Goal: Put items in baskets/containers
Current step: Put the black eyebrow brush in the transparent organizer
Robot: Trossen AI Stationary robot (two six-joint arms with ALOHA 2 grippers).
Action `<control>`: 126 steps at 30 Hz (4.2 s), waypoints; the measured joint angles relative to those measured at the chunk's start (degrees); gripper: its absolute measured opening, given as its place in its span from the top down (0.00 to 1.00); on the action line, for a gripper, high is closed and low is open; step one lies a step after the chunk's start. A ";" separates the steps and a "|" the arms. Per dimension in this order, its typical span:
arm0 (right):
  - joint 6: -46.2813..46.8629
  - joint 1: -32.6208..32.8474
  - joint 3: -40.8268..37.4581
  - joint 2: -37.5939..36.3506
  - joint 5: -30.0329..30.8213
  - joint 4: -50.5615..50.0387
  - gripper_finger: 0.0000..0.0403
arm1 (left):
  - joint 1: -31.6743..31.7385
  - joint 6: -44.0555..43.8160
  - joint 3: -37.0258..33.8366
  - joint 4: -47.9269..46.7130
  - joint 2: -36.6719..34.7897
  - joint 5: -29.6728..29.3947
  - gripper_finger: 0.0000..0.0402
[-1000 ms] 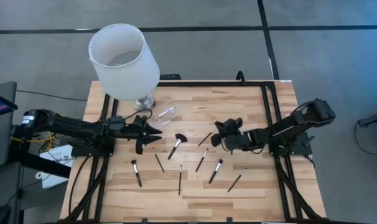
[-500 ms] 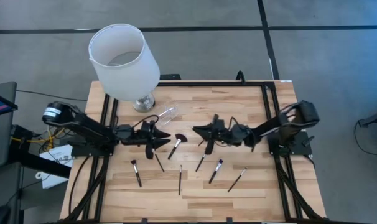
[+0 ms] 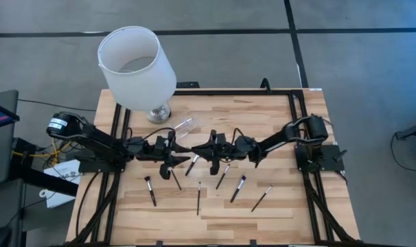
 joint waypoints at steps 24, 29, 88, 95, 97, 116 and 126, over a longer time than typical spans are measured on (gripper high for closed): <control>0.40 0.76 0.04 -1.77 -1.06 -3.09 0.98 | -0.15 6.64 -1.60 2.59 -1.68 -1.23 0.66; 0.40 0.39 0.04 -1.75 0.49 -5.42 0.98 | -0.13 7.49 -1.60 3.17 -1.68 -0.85 0.66; -14.54 -2.63 0.01 -18.97 7.83 -34.89 0.50 | 5.23 10.06 -1.53 2.33 -1.70 -13.85 0.98; -16.26 -2.45 0.01 -22.79 8.02 -40.54 0.52 | 11.31 11.08 -1.57 -6.06 -1.70 -22.09 0.98; -16.30 -2.21 0.01 -23.34 7.96 -41.69 0.52 | 11.58 11.24 -1.46 -6.50 -1.70 -22.58 0.98; -16.17 -2.25 -0.01 -23.39 7.83 -44.24 0.55 | 6.45 12.72 15.50 -46.97 -9.66 -35.63 0.98; -15.15 -2.25 -0.01 -23.37 7.70 -44.65 0.56 | 8.05 5.37 15.45 -59.72 -13.17 -37.32 0.98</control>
